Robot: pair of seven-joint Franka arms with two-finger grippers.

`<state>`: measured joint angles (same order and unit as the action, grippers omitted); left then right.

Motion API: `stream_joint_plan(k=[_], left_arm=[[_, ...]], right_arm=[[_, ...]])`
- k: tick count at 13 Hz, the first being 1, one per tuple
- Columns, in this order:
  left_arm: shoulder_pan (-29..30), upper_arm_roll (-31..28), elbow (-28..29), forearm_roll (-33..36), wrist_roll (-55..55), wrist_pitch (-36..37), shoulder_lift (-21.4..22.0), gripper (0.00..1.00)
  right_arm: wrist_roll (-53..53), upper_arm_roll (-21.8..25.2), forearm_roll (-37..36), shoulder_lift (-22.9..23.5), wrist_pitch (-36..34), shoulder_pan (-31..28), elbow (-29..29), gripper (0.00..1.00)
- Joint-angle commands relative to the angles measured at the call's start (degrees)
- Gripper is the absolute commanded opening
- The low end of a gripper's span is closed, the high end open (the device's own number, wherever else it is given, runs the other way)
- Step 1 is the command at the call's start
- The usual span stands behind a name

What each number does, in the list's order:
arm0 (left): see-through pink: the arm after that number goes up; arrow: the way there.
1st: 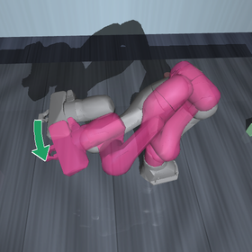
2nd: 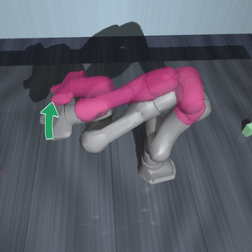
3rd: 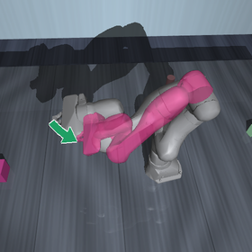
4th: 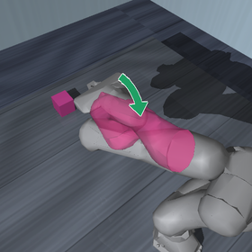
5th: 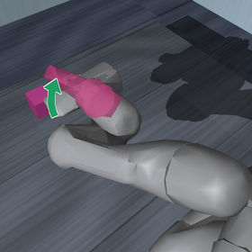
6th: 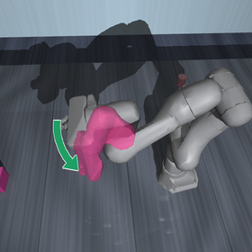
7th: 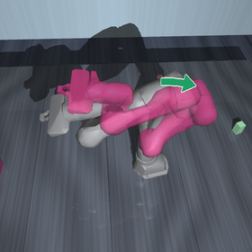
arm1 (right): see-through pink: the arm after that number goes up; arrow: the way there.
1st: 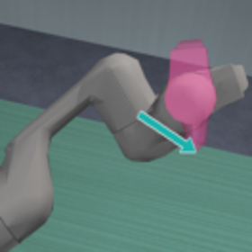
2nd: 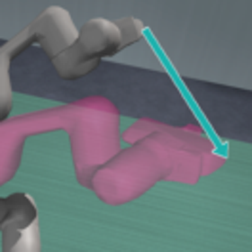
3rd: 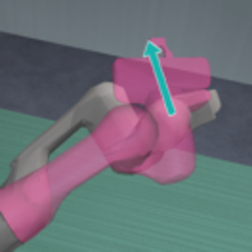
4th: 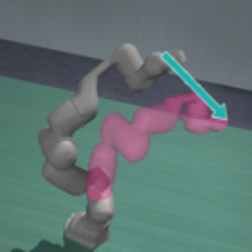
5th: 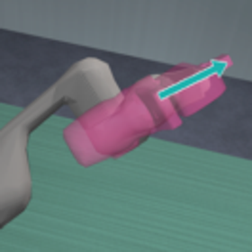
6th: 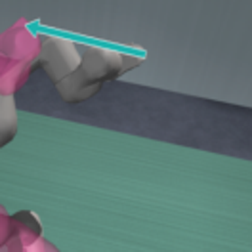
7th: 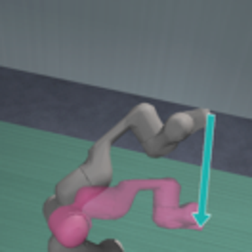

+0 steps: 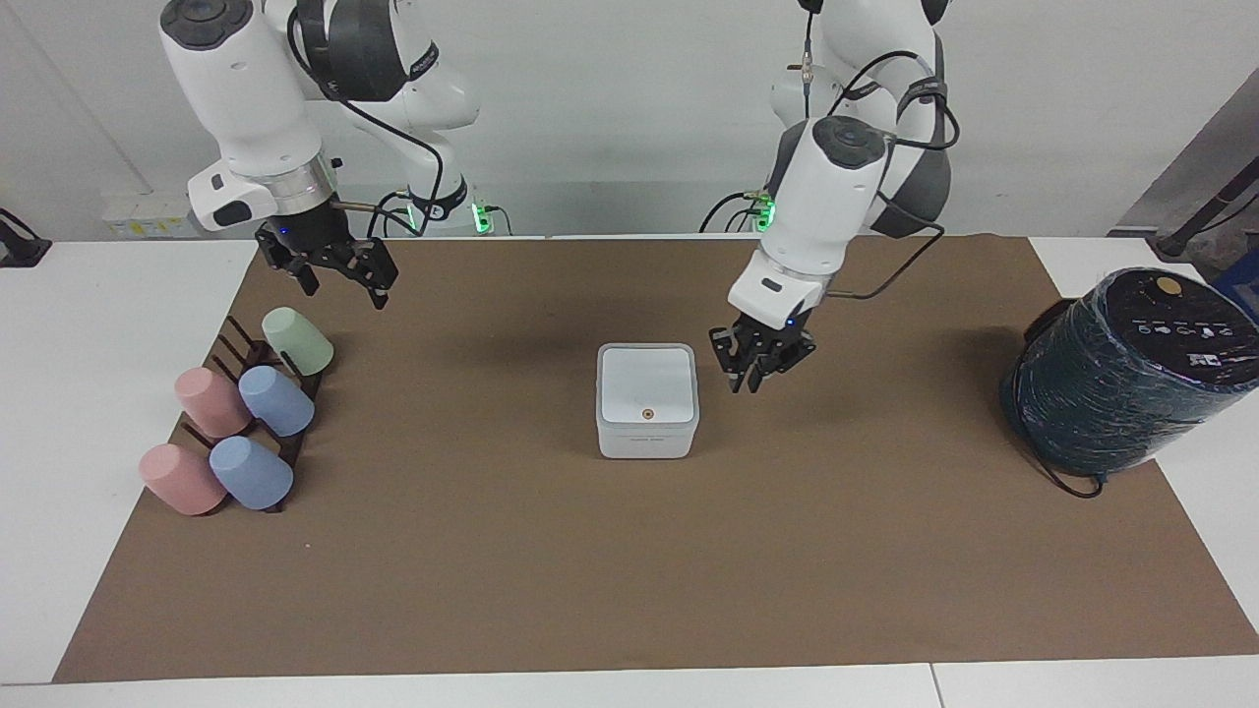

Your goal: Close trash can lid

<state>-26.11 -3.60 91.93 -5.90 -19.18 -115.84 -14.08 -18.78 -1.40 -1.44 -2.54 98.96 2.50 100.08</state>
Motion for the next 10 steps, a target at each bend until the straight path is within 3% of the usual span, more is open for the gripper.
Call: stream_joint_plan(k=[1, 5, 7, 8, 9, 10], left_arm=[[5.0, 0.4, -0.3, -0.3, 8.2, 4.0, 0.5, 0.27], [14.2, 0.0, -0.3, 3.4, 21.4, 9.9, 1.7, 0.27], [18.0, 0.0, -0.4, 3.5, 23.6, 11.2, 3.5, 0.33], [18.9, 0.0, -0.4, 3.5, 24.9, 11.9, 4.6, 0.39], [19.4, -0.2, -0.4, 3.5, 25.2, 12.5, 5.6, 0.53], [19.7, -0.2, -0.3, 3.5, 25.2, 12.8, 6.9, 0.73]], right_arm=[[1.1, -0.1, 0.4, -0.8, 0.3, -0.6, 0.9, 1.00], [1.1, -0.1, 0.4, -0.8, 0.3, -0.6, 0.9, 1.00], [1.1, -0.1, 0.4, -0.8, 0.3, -0.6, 0.9, 1.00], [1.1, -0.1, 0.4, -0.8, 0.3, -0.6, 0.9, 1.00], [1.1, -0.1, 0.4, -0.8, 0.3, -0.6, 0.9, 1.00], [1.1, -0.1, 0.4, -0.8, 0.3, -0.6, 0.9, 1.00]])
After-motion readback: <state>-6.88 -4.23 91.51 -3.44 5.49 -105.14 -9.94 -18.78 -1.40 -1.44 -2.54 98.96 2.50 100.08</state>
